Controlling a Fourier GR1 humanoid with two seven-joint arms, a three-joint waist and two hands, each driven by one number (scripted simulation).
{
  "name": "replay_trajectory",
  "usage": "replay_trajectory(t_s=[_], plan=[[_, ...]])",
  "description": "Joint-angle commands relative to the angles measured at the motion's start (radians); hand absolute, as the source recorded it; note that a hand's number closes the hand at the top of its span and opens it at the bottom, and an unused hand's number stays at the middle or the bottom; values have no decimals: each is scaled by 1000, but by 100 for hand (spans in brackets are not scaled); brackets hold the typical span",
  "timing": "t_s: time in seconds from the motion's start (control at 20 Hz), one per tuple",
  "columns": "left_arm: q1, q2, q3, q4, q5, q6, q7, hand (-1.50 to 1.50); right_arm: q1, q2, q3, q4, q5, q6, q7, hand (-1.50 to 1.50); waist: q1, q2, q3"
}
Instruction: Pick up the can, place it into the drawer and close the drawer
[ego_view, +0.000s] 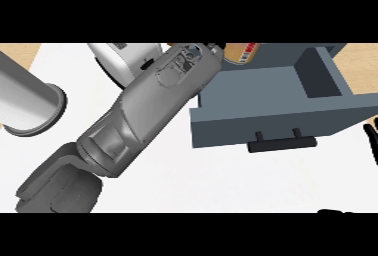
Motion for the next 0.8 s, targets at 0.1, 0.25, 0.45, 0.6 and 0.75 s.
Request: replay_trajectory(t_s=[0.1, 0.25, 0.45, 0.6, 0.75], plan=[[48, 0, -69, 35, 43, 32, -84, 150, 35, -8, -21, -4, -24, 27, -34, -150, -14, 2, 0], [21, 0, -93, 67, 55, 17, -71, 150, -35, -23, -32, 29, -23, 6, -19, -150, -17, 6, 0], [12, 0, -140, 81, 56, 49, -77, 150, -54, -22, -7, 45, -4, 7, -14, -150, -36, 9, 1], [-4, 0, -145, 131, 54, 32, -89, 150, -76, -37, -8, 3, -24, 0, 51, -150, -31, 10, 0], [33, 0, -150, 120, 87, 72, -107, -150, -80, -10, 23, 32, 36, -20, 10, -150, -34, 14, 0]])
